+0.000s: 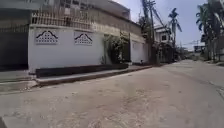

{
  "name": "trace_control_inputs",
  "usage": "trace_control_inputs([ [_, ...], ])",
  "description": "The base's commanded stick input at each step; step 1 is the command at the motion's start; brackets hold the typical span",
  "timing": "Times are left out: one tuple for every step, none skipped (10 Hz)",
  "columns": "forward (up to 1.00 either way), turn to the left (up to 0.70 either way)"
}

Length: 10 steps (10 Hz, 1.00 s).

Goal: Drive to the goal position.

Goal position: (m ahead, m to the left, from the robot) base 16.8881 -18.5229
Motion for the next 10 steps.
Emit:
trace_control_inputs([
  [0.70, 0.00],
  [0.70, 0.00],
  [0.70, 0.00],
  [0.70, 0.00],
  [0.70, 0.00],
  [0.70, 0.00],
  [0.70, -0.09],
  [0.70, -0.28],
  [0.70, -0.35],
  [0.70, -0.35],
])
